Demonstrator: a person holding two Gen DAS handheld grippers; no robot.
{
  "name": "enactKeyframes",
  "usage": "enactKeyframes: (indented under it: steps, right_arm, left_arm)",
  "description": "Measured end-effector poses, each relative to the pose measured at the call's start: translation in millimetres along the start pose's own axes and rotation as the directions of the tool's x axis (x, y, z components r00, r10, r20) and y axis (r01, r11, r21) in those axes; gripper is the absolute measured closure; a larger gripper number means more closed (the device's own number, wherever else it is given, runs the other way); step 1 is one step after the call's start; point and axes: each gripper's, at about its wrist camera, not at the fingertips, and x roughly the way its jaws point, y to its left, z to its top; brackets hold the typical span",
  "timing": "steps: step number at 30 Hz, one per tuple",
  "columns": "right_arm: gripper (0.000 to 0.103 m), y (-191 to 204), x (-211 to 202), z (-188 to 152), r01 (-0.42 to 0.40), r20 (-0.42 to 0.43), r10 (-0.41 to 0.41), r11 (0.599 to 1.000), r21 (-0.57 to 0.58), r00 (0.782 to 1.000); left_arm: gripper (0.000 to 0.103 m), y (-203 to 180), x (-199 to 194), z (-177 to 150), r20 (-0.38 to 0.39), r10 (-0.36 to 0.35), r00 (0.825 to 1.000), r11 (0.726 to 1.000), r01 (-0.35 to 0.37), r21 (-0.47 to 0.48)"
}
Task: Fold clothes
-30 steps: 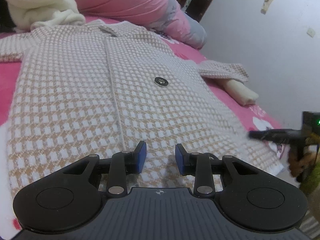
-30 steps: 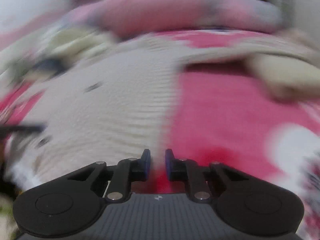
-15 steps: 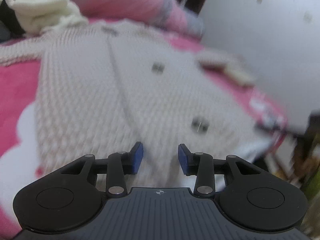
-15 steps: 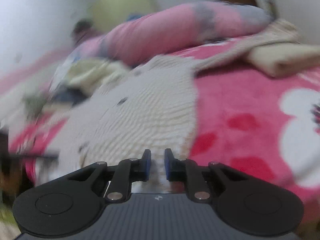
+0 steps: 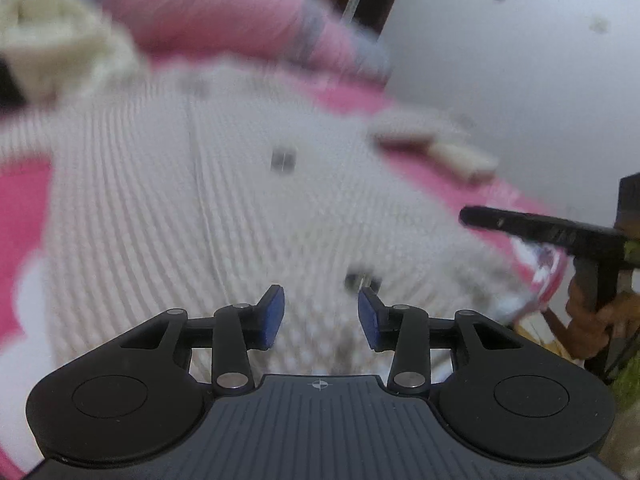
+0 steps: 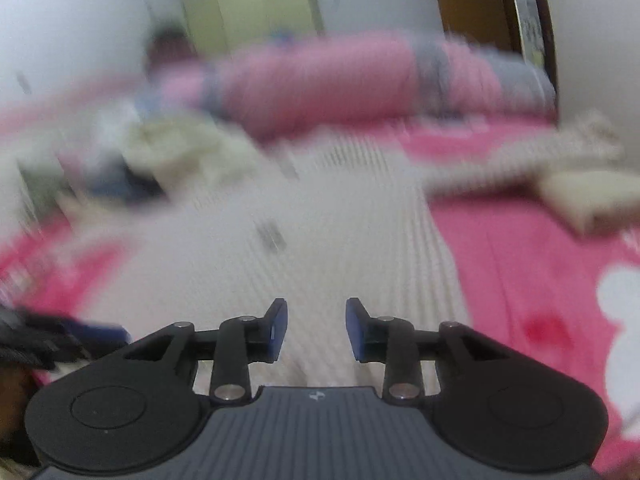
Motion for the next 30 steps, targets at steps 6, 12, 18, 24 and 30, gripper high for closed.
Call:
enactKeyframes:
  steps: [6, 12, 18, 24, 30]
  right_arm:
    - [0.069, 4.7, 19.8, -1.8, 0.081, -0.063, -0.084, 0.996, -0.049, 0.994]
    - [0.054, 8.7, 42.0, 6.8, 0.144, -0.108, -0.153, 0.985, -0.092, 0.982]
    - [0.055, 10.0, 74.3, 58.5, 0.146, -0.1, -0.155, 0.985, -0.095, 0.983]
    - [0.056, 11.2, 106.7, 110.1, 0.149, -0.091, -0.158, 0.984, -0.097, 0.983]
    - [0.072, 7.5, 189.1, 163.3, 0.174, -0.09, -0.182, 0.98, -0.096, 0.979]
  left_arm:
    - [0.062, -1.8, -17.5, -16.8, 0.054, -0.057, 0.997, 0.998, 0.054, 0.038]
    - [0.062, 10.3, -29.0, -17.3, 0.082, -0.071, 0.994, 0.997, 0.069, 0.029]
    - [0.062, 24.2, -40.5, 3.4, 0.102, -0.084, 0.991, 0.996, 0.081, 0.038]
    - [0.062, 29.7, -20.2, 80.7, 0.161, -0.022, 0.987, 0.996, 0.007, 0.089]
    - [0.062, 46.7, 50.3, 136.8, 0.239, 0.036, 0.97, 0.994, -0.059, 0.088]
